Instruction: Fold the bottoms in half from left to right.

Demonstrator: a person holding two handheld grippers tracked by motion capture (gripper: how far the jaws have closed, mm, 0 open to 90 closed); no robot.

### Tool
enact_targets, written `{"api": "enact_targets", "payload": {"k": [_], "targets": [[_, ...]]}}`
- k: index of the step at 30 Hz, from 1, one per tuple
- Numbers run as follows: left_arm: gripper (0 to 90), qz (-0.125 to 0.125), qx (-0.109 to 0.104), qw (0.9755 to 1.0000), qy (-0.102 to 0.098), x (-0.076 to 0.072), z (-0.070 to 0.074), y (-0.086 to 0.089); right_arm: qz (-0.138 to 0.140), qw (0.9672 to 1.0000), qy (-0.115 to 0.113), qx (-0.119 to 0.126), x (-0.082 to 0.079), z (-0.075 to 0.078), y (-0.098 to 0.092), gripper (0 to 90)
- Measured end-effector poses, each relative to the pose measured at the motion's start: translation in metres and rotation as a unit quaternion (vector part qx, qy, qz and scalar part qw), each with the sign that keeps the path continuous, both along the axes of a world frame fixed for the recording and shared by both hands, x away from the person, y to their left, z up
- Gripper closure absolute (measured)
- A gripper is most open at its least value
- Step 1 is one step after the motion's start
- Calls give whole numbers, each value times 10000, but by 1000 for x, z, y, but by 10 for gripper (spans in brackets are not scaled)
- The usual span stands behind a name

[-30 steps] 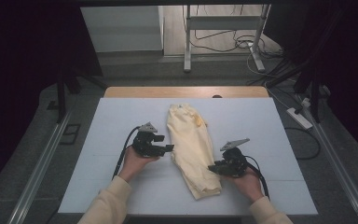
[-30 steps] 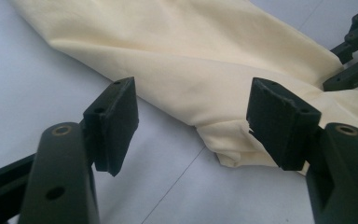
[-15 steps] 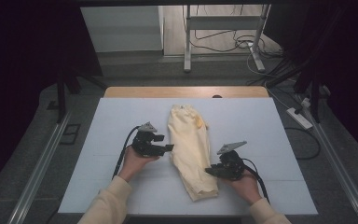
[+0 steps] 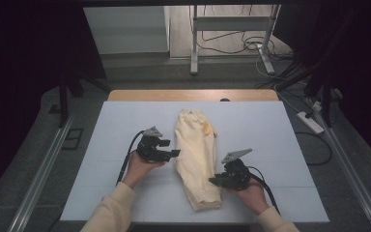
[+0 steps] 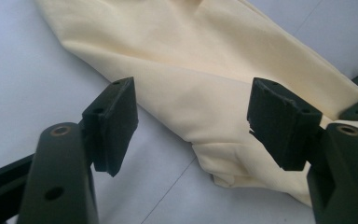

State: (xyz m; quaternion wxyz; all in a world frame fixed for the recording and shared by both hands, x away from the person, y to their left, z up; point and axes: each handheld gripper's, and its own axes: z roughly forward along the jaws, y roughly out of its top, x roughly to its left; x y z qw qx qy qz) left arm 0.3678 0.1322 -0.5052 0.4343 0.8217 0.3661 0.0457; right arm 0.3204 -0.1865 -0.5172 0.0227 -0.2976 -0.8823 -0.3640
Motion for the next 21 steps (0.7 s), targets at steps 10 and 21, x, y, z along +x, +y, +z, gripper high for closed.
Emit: {"api": "enact_targets", "payload": {"k": [10, 21], "targets": [[323, -18, 27, 10000, -16, -1, 0, -1, 197, 9998, -15, -48, -10, 1, 6, 816], [323, -33, -14, 10000, -40, -3, 2, 0, 376, 9992, -26, -106, -17, 3, 8, 818]]}}
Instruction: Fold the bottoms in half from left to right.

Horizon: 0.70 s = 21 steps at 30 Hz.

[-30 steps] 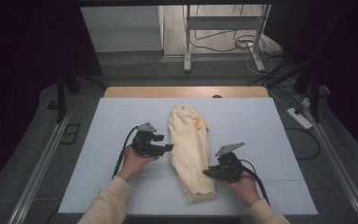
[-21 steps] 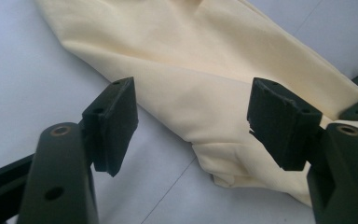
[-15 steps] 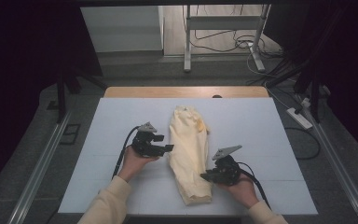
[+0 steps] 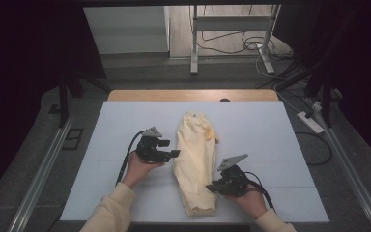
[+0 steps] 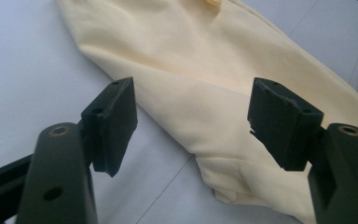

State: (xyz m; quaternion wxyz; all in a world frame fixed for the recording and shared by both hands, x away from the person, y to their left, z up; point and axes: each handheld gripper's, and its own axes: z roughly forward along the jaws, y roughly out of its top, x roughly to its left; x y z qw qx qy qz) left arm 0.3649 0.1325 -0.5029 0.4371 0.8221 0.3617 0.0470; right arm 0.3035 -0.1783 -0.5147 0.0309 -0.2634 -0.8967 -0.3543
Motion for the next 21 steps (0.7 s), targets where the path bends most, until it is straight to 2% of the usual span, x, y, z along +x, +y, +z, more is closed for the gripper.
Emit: {"api": "enact_targets", "payload": {"k": [3, 6, 11, 14, 21], "targets": [[322, -3, -1, 10000, -10, 0, 0, 0, 22, 10000, -43, -4, 1, 0, -1, 792], [322, -3, -6, 10000, -33, -1, 1, 0, 2, 9999, -141, 9, 3, 2, -3, 719], [322, -17, -13, 10000, -34, -1, 1, -1, -169, 9990, -340, 215, 7, 8, -9, 591], [321, -35, 10, 10000, -24, -1, 0, -1, -301, 9976, -534, 318, 12, 13, -13, 512], [320, -31, 2, 10000, -21, -2, 0, 0, -489, 9962, -608, 395, 20, 14, -20, 449]]}}
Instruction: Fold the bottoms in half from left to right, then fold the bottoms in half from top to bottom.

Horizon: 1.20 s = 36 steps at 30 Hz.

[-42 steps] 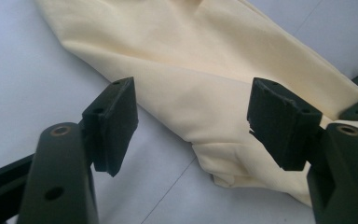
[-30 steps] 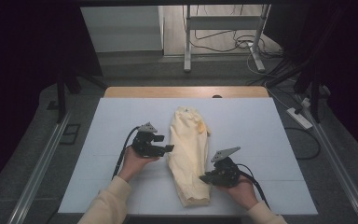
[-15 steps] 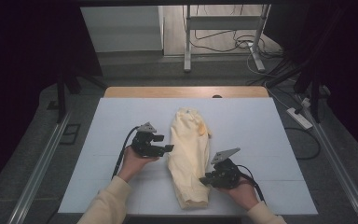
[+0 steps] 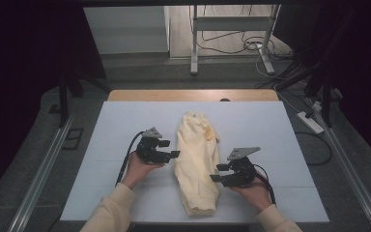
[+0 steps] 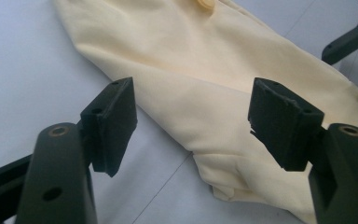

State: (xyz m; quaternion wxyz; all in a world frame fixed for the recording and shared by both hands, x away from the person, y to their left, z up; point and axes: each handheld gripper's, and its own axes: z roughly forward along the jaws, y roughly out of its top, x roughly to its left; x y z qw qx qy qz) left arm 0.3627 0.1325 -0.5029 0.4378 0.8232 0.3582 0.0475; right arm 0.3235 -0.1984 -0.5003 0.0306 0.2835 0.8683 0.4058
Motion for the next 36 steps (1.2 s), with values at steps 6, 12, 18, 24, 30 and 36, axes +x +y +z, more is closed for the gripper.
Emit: {"api": "enact_targets", "payload": {"k": [6, 12, 18, 24, 30, 36], "targets": [[320, -31, -16, 10000, -14, -1, 0, 0, -192, 9998, -88, 65, 4, 2, -1, 383], [320, -47, -31, 10000, -28, -1, 1, 0, -451, 9984, -119, 309, 8, 8, -5, 314], [320, -48, -23, 10000, -21, -1, 1, 0, -648, 9974, -203, 255, 10, 13, -8, 291], [320, -33, -35, 10000, -20, -1, 1, 2, -713, 9970, -252, 182, 16, 14, -9, 291], [320, -32, -53, 10000, -24, 0, 1, 2, -758, 9965, -261, 217, 27, 16, -7, 291], [321, -28, -59, 10000, -28, 2, 0, 2, -781, 9964, -253, 203, 31, 16, -8, 292]]}}
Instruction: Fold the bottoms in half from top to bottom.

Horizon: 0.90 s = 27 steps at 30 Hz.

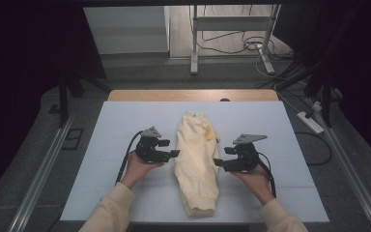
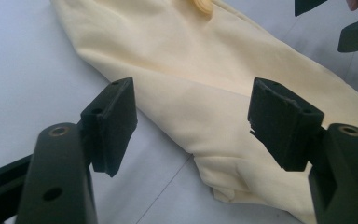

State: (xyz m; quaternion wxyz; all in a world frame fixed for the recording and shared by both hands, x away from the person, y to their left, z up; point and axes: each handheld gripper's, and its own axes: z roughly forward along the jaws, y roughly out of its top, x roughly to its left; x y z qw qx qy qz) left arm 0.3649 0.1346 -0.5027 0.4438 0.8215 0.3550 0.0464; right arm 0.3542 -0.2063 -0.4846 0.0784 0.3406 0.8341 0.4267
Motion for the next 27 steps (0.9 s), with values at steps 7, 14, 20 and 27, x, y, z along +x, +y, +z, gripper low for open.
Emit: {"api": "enact_targets", "payload": {"k": [7, 14, 20, 27], "targets": [[321, -3, 22, 10000, 4, 1, -1, 1, -34, 10000, 11, 19, 7, 0, 0, 295], [322, 26, 0, 10000, -16, 4, 0, 5, -23, 10000, 53, -3, 12, -3, 4, 298], [322, 43, -1, 10000, 11, 8, -2, 7, -70, 10000, 32, 11, 17, 1, 3, 298], [322, 76, -22, 9999, 68, 17, -3, 5, -101, 9999, -14, 48, 26, 5, 3, 299]]}}
